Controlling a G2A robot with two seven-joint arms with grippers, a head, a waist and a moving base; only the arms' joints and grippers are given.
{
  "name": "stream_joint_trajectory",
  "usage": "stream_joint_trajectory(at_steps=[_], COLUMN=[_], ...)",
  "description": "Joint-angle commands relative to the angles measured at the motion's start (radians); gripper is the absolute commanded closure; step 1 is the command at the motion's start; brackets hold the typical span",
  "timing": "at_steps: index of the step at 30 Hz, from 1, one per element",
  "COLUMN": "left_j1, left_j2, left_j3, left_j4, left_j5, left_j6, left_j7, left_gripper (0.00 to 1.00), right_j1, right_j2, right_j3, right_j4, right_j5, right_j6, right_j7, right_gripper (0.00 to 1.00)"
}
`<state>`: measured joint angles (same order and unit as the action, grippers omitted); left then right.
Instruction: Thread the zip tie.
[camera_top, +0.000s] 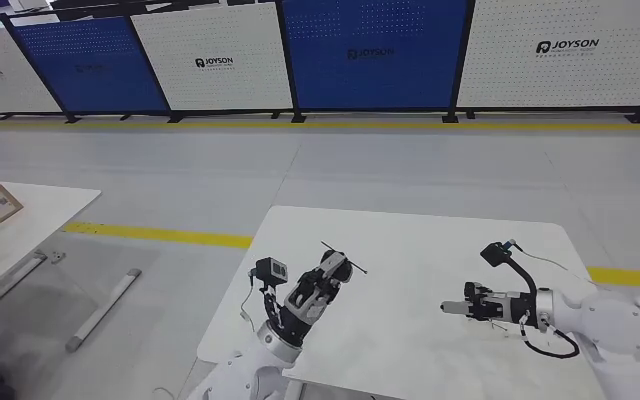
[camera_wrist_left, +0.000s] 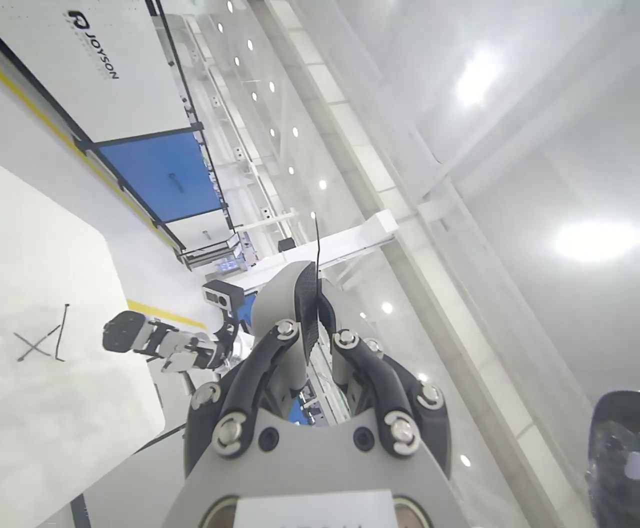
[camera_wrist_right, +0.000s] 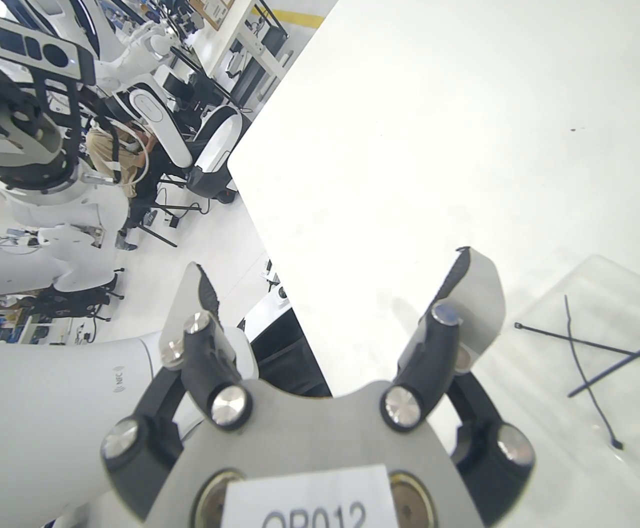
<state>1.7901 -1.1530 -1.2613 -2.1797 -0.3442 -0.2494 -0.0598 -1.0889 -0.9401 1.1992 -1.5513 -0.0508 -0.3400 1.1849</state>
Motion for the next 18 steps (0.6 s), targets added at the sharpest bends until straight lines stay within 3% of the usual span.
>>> stream_joint_trajectory(at_steps=[1,4,8,13,18], left_j1=[0.003,-0.025,-0.086,-0.15,-0.205], left_j2=[0.0,-0.003,-0.011,-0.021,-0.034], left_j3=[-0.002,0.017,0.053,0.092,0.133], left_j4=[0.016,0.063,0.158,0.28,0.381], left_j5=[0.028,0.051,0.053,0.035,0.024], left_j6=[0.037,0.097,0.171,0.211,0.221], left_j7=[0.007,0.026,0.036,0.044,0.068], left_gripper=[1.0,1.0,1.0,1.0,1.0], right_j1=[0.0,0.0,0.0,0.0,0.0], right_j2=[0.0,0.0,0.0,0.0,0.0], right_j3=[0.0,0.0,0.0,0.0,0.0], right_j4=[0.0,0.0,0.0,0.0,0.0], right_j5=[0.0,0.0,0.0,0.0,0.0], right_j6=[0.0,0.0,0.0,0.0,0.0], right_j7=[0.0,0.0,0.0,0.0,0.0], right_gripper=[0.0,0.0,0.0,0.0,0.0])
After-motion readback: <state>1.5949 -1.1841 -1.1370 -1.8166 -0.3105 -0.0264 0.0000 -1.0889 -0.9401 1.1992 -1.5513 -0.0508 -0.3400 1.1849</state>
